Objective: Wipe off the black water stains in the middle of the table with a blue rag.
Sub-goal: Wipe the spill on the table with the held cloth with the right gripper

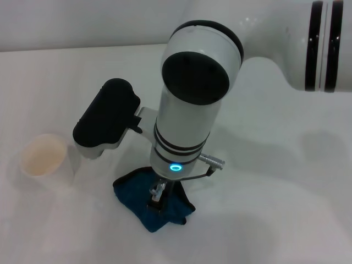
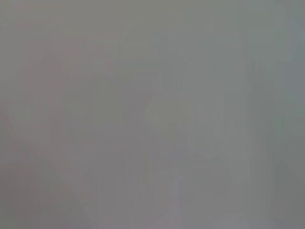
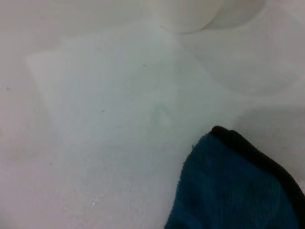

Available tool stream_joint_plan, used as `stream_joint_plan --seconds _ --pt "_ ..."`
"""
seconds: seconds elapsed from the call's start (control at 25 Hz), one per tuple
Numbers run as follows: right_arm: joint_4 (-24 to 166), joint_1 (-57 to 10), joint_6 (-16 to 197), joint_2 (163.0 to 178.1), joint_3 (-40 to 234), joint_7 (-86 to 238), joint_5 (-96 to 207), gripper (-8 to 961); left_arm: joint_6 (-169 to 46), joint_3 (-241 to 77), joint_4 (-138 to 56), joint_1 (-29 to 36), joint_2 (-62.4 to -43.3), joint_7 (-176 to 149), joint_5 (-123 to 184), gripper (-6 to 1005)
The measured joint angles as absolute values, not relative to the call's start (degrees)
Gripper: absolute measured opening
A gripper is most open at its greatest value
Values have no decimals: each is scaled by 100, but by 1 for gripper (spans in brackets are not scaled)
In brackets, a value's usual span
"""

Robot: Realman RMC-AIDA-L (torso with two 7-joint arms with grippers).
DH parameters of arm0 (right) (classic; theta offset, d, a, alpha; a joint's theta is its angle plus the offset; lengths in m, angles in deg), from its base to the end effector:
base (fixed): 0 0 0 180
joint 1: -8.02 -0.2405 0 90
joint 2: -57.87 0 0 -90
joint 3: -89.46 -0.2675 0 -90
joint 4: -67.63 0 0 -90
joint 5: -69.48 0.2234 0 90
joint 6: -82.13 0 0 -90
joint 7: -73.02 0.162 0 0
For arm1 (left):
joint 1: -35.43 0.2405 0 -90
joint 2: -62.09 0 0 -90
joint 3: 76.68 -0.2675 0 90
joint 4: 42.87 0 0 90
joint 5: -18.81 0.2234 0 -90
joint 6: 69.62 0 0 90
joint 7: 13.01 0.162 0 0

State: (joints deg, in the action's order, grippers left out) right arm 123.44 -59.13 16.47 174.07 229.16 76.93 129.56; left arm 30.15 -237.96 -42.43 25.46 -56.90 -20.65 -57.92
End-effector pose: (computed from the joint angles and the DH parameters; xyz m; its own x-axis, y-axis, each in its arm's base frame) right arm 0.1026 0.3231 -0.1867 0.7013 -0.4915 0.5163 -0.3572 -0.8691 -0.3422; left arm -0.3779 0.2283 0.0281 0.7498 -0.3171 0.5808 0.6031 -0.0336 -0.7970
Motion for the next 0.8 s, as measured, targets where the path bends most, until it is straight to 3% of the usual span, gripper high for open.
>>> stream_joint_plan --seconds 0.28,0.8 --pt "11920 -5976 1792 17407 22900 7688 12763 112 2981 -23796 -4251 2488 -5691 -2066 -5792 884" --pt "10511 -6689 1829 17407 22852 7366 12541 106 2969 -23791 -4252 2523 -5700 -2066 -5792 884"
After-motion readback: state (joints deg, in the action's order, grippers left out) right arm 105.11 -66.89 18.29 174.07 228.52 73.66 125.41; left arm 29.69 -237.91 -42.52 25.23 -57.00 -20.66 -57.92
